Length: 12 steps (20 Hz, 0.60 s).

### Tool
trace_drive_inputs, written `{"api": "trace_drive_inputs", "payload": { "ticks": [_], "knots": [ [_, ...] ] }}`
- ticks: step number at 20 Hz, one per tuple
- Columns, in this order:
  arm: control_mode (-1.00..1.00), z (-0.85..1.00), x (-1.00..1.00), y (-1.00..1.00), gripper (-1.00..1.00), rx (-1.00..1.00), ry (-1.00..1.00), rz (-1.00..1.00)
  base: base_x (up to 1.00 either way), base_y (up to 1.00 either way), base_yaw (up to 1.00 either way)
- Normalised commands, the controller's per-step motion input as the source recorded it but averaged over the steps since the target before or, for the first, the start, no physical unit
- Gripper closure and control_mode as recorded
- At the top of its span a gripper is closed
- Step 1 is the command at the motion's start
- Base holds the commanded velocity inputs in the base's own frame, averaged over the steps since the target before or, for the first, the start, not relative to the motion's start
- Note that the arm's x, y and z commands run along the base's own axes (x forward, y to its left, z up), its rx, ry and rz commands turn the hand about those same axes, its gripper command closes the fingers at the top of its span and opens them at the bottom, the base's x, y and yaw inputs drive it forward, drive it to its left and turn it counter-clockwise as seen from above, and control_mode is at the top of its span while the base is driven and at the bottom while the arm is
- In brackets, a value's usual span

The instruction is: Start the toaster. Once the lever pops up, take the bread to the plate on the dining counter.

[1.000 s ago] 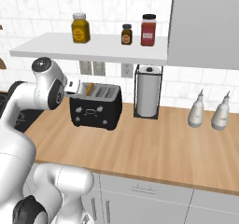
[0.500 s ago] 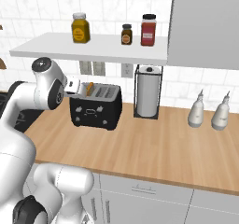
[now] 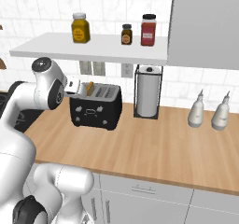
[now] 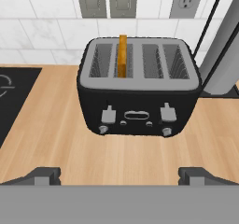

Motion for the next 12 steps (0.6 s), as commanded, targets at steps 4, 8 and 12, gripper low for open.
{"api": "trace_drive_inputs", "payload": {
  "ticks": [4,8,12],
  "knots": [
    [-1.0,0.0,0.0,0.0,-1.0,0.0,0.0,0.0,0.0,0.0,0.0],
    [-1.0,0.0,0.0,0.0,-1.0,0.0,0.0,0.0,0.0,0.0,0.0],
    [-1.0,0.0,0.0,0.0,-1.0,0.0,0.0,0.0,0.0,0.0,0.0]
  ]
}}
